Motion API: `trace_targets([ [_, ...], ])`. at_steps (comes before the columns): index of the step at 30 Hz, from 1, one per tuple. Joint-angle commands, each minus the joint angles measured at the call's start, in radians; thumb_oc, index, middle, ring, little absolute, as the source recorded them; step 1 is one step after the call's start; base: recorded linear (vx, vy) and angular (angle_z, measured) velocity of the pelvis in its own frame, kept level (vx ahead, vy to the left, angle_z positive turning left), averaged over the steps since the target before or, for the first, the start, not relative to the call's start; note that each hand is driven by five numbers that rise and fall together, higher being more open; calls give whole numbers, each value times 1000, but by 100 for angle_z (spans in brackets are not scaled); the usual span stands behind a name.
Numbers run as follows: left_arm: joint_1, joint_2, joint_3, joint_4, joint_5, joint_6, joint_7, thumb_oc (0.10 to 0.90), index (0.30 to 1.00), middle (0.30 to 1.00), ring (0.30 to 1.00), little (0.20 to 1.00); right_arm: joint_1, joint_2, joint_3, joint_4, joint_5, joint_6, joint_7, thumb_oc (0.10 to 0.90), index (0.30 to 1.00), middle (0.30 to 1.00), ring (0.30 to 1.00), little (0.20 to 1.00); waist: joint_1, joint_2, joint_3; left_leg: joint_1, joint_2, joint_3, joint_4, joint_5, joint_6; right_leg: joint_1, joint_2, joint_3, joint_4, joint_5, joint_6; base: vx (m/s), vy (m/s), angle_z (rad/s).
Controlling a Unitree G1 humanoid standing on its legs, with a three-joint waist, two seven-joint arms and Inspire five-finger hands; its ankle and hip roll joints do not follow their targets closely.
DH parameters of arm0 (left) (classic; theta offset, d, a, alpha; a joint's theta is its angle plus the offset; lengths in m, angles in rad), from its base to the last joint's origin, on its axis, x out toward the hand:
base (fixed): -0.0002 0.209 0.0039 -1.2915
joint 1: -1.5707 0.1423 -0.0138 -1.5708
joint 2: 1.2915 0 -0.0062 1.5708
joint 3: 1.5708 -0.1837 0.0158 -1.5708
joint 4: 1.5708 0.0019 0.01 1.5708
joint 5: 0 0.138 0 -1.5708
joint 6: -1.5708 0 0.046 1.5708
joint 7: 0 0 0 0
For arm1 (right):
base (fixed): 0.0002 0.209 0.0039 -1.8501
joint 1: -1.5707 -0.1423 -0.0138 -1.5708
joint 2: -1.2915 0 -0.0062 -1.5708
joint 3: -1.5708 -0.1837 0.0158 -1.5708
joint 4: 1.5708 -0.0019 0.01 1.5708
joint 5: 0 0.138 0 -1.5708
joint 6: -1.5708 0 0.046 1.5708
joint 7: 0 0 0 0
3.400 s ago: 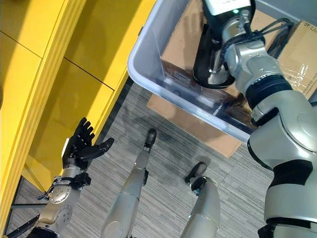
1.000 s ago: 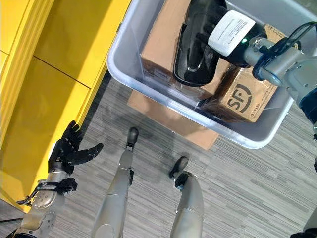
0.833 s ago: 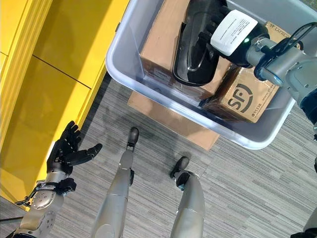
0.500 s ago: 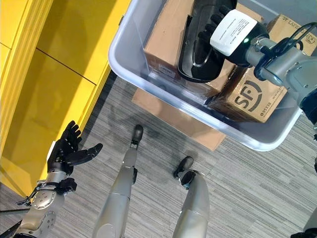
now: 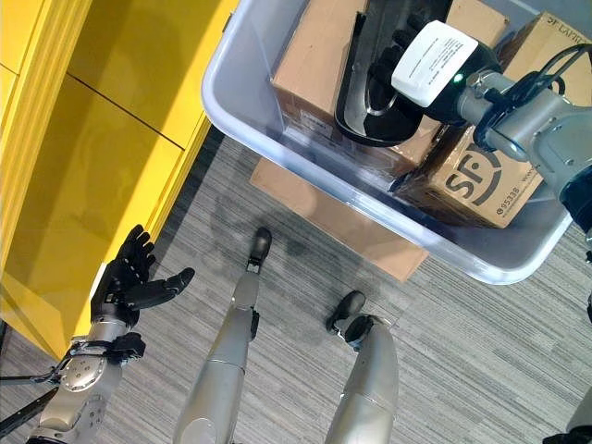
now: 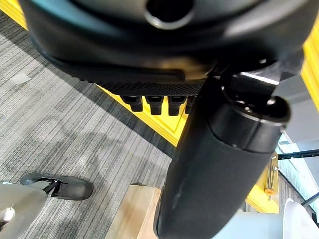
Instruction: Move parts from the plastic box to the shelf.
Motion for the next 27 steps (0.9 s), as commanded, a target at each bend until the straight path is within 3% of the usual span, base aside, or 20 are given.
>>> trace_targets([
  [1, -24, 24, 75, -68, 3, -90, 45, 900, 1000, 1000, 1000, 1000, -113, -55, 16, -1, -9, 42, -46, 900, 1000, 1000, 1000, 1000, 27, -12, 45, 145, 39, 18, 93, -238, -59, 115, 11, 81, -137, 121, 167, -1, -31, 8],
  [11, -13, 10, 91, -76, 6, -98, 51, 900, 1000, 1000, 1000, 1000, -60, -58, 16, 61, -6, 46, -28, 900, 1000, 1000, 1000, 1000, 39, 19, 65, 88, 29, 9, 92, -229, -61, 24, -4, 102, -72, 101, 166, -1, -18, 2],
  [12, -12, 4, 91, -77, 4, -99, 51, 900, 1000, 1000, 1000, 1000, -55, -53, 16, 75, -6, 47, -27, 606, 588, 588, 588, 588, 39, 25, 65, 79, 26, 9, 96, -230, -61, 12, -4, 106, -65, 101, 166, 0, 0, 0],
  [13, -10, -4, 94, -72, 2, -98, 52, 900, 1000, 1000, 1000, 1000, -50, -52, 16, 83, -3, 51, -27, 400, 300, 300, 300, 300, 38, 30, 65, 74, 26, 9, 99, -231, -61, 6, -4, 108, -64, 100, 167, 0, 0, 0],
  [18, -14, -31, 91, -78, -6, -110, 49, 900, 1000, 1000, 1000, 1000, -32, -42, 16, 85, 5, 53, -20, 400, 300, 300, 300, 300, 28, 55, 65, 41, 16, 10, 126, -244, -56, -31, -6, 118, -40, 103, 173, 0, 0, 0],
  [27, -14, -50, 86, -74, -17, -114, 48, 900, 1000, 1000, 1000, 1000, -43, -21, 16, 56, 14, 51, -31, 400, 300, 300, 300, 300, 23, 63, 65, 42, 4, 13, 159, -260, -51, -18, -14, 117, -30, 106, 174, 1, 4, 0],
])
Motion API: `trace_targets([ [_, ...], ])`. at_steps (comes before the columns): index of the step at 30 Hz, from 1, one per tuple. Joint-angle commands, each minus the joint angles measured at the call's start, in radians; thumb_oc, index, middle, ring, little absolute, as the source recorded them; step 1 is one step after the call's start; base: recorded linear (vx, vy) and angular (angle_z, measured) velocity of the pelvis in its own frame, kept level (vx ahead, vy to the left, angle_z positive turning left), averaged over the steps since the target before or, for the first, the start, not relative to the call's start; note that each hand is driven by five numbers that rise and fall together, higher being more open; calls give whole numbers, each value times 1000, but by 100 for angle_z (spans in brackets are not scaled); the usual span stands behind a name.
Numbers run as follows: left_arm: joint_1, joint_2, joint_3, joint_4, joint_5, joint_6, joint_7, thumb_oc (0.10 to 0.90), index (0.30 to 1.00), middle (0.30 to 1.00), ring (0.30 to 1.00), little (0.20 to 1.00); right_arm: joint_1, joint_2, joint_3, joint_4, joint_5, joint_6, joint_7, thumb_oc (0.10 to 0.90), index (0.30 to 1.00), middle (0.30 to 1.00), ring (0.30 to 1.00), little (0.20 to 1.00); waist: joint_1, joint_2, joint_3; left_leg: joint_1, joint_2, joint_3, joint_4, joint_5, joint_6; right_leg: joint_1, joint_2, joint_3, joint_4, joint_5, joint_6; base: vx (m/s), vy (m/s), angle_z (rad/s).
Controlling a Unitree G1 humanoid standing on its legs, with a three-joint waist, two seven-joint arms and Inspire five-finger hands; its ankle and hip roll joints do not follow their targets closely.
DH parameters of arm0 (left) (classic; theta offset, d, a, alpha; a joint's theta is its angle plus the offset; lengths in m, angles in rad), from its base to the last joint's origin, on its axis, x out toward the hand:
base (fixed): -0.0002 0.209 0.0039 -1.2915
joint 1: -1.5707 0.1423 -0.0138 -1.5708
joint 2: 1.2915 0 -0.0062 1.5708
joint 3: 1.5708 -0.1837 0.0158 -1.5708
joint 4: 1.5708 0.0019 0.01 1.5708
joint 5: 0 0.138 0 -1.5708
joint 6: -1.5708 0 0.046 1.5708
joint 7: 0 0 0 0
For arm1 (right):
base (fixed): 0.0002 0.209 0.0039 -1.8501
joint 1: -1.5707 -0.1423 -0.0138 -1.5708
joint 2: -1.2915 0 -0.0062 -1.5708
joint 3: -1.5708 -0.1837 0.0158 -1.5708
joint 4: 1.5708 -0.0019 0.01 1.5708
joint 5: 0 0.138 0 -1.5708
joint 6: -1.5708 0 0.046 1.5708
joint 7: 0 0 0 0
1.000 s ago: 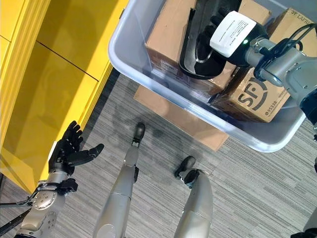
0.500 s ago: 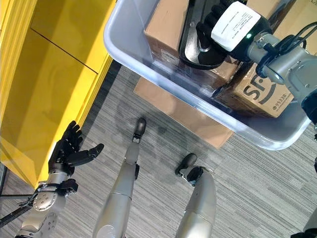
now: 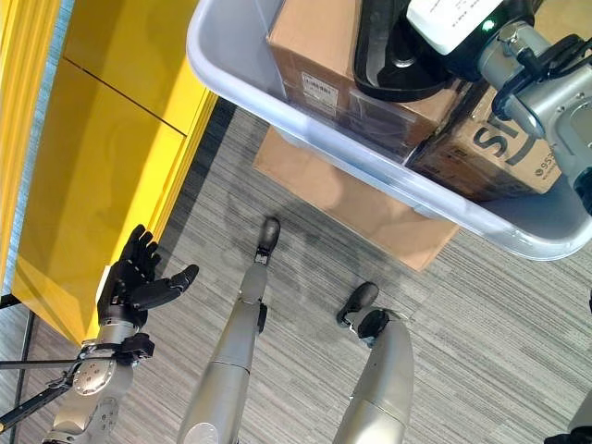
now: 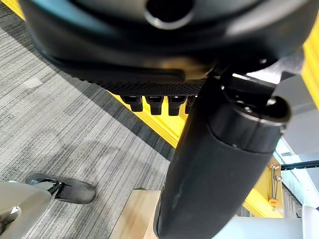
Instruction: Move parts from the plastic box to the shelf.
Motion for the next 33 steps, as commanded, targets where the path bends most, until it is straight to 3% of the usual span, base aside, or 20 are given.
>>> trace_targets([
  [1, -25, 31, 81, -52, -12, -85, 27, 900, 1000, 1000, 1000, 1000, -33, -26, 110, 37, 21, -12, 62, 400, 300, 300, 300, 300, 8, 9, 86, 164, 9, 24, 97, -233, -52, 115, 2, 110, -92, 131, 215, 1, 28, 5],
  [13, -87, 27, 24, -40, 11, -54, 11, 900, 1000, 1000, 1000, 1000, -85, 6, 97, -154, 234, -30, 44, 400, 300, 300, 300, 300, -8, 1, 69, 375, 48, 26, 15, -224, -41, 365, 41, 45, -284, 206, 227, -14, 58, -1],
  [14, -89, 26, 22, -42, 6, -50, 4, 900, 1000, 1000, 1000, 1000, -65, 0, 76, -175, 260, -34, 46, 400, 300, 300, 300, 300, -10, -4, 57, 392, 51, 28, 0, -198, -36, 409, 46, 28, -343, 254, 218, -13, 45, -16],
  [15, -88, 27, 21, -41, 6, -50, 4, 900, 1000, 1000, 1000, 1000, -62, -1, 74, -176, 260, -34, 46, 400, 300, 300, 300, 300, -13, -7, 53, 408, 52, 27, -5, -220, -39, 423, 48, 33, -339, 228, 229, -93, 84, -18],
  [17, -87, 30, 22, -39, 2, -49, 1, 900, 1000, 1000, 1000, 1000, -45, -2, 57, -179, 268, -34, 46, 400, 300, 300, 300, 300, -11, -6, 50, 410, 55, 27, -7, -197, -35, 437, 53, 20, -373, 267, 220, -36, 75, -4],
  [18, -88, 41, 27, -25, 2, -43, -17, 900, 1000, 1000, 1000, 1000, -1, -13, 8, -232, 304, -43, 53, 400, 300, 300, 300, 300, -27, -27, 17, 466, 64, 38, -32, -196, -30, 534, 69, 14, -484, 309, 226, 5, 91, 4],
  [21, -85, 48, 28, -30, 3, -41, -23, 900, 1000, 1000, 1000, 1000, 29, -11, -25, -247, 315, -47, 56, 400, 300, 300, 300, 300, -28, -32, 10, 482, 68, 41, -40, -195, -29, 567, 75, 10, -520, 325, 228, 5, 52, -17],
  [25, -77, 51, 30, -30, -2, -33, -50, 900, 1000, 1000, 1000, 1000, 158, -21, -179, -318, 404, -61, 55, 400, 300, 300, 300, 300, -47, -58, -37, 568, 73, 60, -71, -197, -27, 694, 85, 2, -658, 385, 240, 3, 77, -13],
  [33, -58, 62, 38, -17, 9, -22, -84, 900, 1000, 1000, 1000, 1000, 282, -19, -338, -372, 497, -80, 64, 400, 300, 300, 300, 300, -67, -76, -103, 671, 72, 87, -142, -186, -34, 838, 85, -16, -836, 457, 261, 9, 54, -10],
])
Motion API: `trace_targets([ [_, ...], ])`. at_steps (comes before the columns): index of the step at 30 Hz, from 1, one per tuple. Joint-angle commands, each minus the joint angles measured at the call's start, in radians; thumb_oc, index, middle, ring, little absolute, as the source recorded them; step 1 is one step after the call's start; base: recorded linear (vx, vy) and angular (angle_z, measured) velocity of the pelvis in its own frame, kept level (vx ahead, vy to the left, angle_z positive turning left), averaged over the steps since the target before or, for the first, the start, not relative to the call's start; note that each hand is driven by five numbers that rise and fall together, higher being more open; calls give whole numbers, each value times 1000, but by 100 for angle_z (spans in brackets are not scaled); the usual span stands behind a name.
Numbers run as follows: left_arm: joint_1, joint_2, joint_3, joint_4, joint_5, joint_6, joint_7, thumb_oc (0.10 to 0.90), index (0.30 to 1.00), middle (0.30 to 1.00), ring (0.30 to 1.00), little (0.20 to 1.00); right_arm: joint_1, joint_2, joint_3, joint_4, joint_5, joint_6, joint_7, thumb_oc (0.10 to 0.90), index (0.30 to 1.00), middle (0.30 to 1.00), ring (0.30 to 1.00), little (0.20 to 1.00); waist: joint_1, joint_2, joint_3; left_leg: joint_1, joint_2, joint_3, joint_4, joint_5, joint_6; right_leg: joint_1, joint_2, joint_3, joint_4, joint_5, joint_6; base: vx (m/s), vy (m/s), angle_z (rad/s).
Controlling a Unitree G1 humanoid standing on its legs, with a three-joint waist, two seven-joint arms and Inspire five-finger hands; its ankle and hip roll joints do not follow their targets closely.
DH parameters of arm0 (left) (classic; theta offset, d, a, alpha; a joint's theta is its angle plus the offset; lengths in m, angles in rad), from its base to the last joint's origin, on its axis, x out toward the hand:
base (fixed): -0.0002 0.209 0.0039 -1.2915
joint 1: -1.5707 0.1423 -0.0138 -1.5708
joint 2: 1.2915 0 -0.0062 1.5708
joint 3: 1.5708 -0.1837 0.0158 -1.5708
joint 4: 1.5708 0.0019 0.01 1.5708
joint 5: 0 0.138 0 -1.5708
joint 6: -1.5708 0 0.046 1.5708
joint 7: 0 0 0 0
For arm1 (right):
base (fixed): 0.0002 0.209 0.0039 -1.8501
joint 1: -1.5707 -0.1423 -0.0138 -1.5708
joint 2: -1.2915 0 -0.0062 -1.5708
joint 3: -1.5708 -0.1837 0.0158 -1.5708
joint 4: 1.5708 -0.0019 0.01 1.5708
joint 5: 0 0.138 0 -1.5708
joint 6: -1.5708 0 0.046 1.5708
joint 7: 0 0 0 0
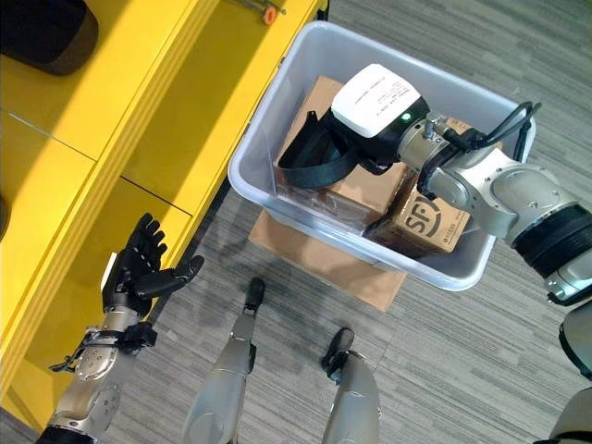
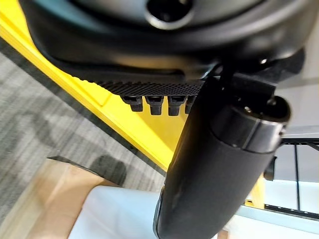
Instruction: Move parts from the plastic box to the shelf.
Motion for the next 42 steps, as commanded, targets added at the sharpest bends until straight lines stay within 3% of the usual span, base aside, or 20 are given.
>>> trace_targets([
  [1, 13, 58, 22, -40, 9, -59, -29, 900, 1000, 1000, 1000, 1000, -55, -15, -112, -17, 100, -1, -64, 400, 300, 300, 300, 300, 8, -73, -106, 196, 27, 38, -35, -178, -34, 178, -12, 35, -314, 227, 106, 38, 62, -13],
  [2, 24, 55, 27, -44, 13, -56, -43, 900, 1000, 1000, 1000, 1000, -3, -10, -177, -39, 124, -8, -68, 400, 300, 300, 300, 300, -6, -78, -137, 226, 25, 48, -57, -177, -36, 215, -17, 32, -365, 249, 115, 20, 49, -9],
  [7, 35, 69, 32, -54, 45, -55, -48, 900, 1000, 1000, 1000, 1000, 73, 17, -282, -48, 168, -10, -75, 400, 300, 300, 300, 300, -18, -91, -174, 273, 27, 65, -77, -181, -36, 268, -13, 38, -428, 278, 125, 38, 35, -11],
  [8, 29, 69, 34, -54, 67, -57, -43, 900, 1000, 1000, 1000, 1000, 109, 54, -338, -47, 213, -20, -75, 400, 300, 300, 300, 300, -26, -94, -192, 290, 31, 73, -79, -184, -34, 279, -12, 47, -437, 289, 128, 33, 28, -9],
  [18, -17, 71, 32, -76, 113, -71, -30, 900, 1000, 1000, 1000, 1000, 245, 160, -493, -56, 323, -25, -48, 400, 300, 300, 300, 300, -52, -107, -251, 366, 41, 106, -79, -210, -24, 332, -12, 71, -442, 290, 135, 32, 30, -11],
  [19, -40, 79, 32, -93, 136, -81, -15, 900, 1000, 1000, 1000, 1000, 265, 205, -529, -41, 353, -30, -60, 400, 300, 300, 300, 300, -58, -108, -262, 390, 44, 116, -79, -222, -20, 343, -12, 83, -442, 289, 137, 43, 28, -18],
  [24, -69, 99, 49, -121, 194, -96, 17, 900, 1000, 1000, 1000, 1000, 297, 264, -567, -24, 380, -33, -58, 400, 300, 300, 300, 300, -66, -110, -282, 425, 51, 137, -79, -236, -16, 357, -6, 104, -438, 284, 137, 35, 16, -19],
  [34, -183, 208, 68, -156, 520, -113, 175, 900, 1000, 1000, 1000, 1000, 383, 381, -636, 13, 457, -48, -53, 400, 300, 300, 300, 300, -89, -106, -329, 497, 61, 169, -79, -266, -12, 400, -2, 132, -432, 254, 140, 36, 11, -8],
  [42, -272, 288, 62, -168, 771, -88, 305, 900, 1000, 1000, 1000, 1000, 417, 414, -638, 22, 488, -60, -50, 400, 300, 300, 300, 300, -98, -104, -345, 518, 63, 174, -79, -278, -13, 422, -2, 136, -434, 241, 140, 13, 2, -2],
])
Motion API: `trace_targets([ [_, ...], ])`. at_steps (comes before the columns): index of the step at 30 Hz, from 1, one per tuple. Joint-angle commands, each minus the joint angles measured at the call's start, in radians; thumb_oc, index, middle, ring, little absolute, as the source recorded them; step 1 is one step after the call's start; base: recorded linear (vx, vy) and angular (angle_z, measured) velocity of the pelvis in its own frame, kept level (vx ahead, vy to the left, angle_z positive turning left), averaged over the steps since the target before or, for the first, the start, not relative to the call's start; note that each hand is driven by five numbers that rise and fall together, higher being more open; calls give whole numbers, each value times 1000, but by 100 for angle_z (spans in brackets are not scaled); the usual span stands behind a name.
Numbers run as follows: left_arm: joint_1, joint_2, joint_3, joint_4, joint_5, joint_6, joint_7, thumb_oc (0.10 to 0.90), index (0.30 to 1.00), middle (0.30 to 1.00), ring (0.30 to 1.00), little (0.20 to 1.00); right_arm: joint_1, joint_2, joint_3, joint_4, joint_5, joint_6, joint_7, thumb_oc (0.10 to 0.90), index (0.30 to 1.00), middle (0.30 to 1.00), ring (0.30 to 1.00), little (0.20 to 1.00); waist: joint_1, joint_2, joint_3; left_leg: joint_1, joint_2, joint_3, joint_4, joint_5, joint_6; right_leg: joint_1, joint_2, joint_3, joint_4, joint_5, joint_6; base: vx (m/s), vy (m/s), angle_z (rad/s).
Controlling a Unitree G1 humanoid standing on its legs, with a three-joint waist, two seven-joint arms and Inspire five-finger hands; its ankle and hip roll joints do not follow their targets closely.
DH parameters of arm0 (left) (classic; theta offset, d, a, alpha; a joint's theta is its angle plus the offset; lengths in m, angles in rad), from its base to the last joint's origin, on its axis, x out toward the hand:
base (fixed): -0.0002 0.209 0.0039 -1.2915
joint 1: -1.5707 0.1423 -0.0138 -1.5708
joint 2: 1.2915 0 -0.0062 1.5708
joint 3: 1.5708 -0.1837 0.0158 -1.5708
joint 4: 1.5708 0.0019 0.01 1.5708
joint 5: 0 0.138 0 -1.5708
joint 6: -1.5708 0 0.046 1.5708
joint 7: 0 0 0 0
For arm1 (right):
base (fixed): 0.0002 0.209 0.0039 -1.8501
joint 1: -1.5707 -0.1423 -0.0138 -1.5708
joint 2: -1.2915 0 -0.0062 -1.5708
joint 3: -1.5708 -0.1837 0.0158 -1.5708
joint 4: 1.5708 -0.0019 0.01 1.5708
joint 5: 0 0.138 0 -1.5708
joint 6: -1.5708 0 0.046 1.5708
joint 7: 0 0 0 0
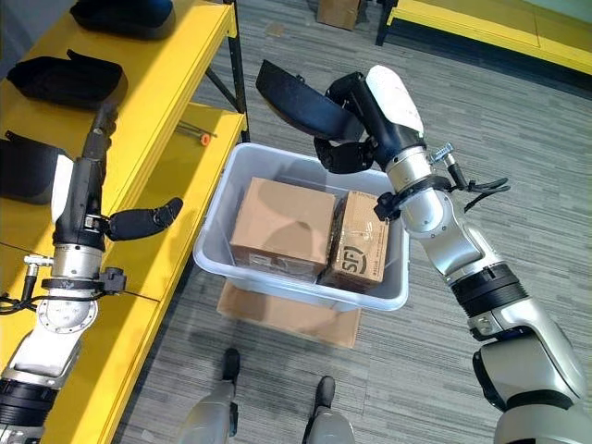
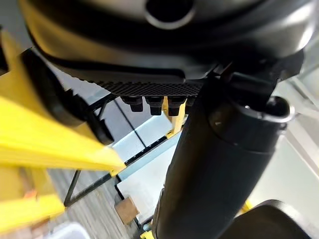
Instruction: Move parts from the plastic box to the shelf.
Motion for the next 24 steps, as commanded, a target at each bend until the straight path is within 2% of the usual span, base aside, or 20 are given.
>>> trace_targets([
  [1, -49, 42, -30, -36, 136, -92, 124, 900, 1000, 1000, 1000, 1000, 5, 62, -32, 38, 80, -79, -77, 400, 300, 300, 300, 300, 3, -32, -270, 169, 62, 22, -10, -203, -41, -36, -65, 44, 70, 19, 75, 0, 0, 0],
  [14, -186, 208, -121, -15, 396, -73, 170, 900, 1000, 1000, 1000, 1000, 47, 78, 0, 20, 126, -102, -30, 400, 300, 300, 300, 300, -21, -28, -298, 192, 67, 29, -10, -213, -48, -9, -63, 47, 58, 11, 76, 8, 0, -1],
  [24, -291, 311, -229, -39, 499, -86, 149, 900, 1000, 1000, 1000, 1000, 55, 84, 33, 3, 135, -111, 7, 400, 300, 300, 300, 300, -40, -20, -306, 200, 66, 35, -10, -217, -48, -2, -63, 55, 48, 15, 76, 0, 0, 0],
])
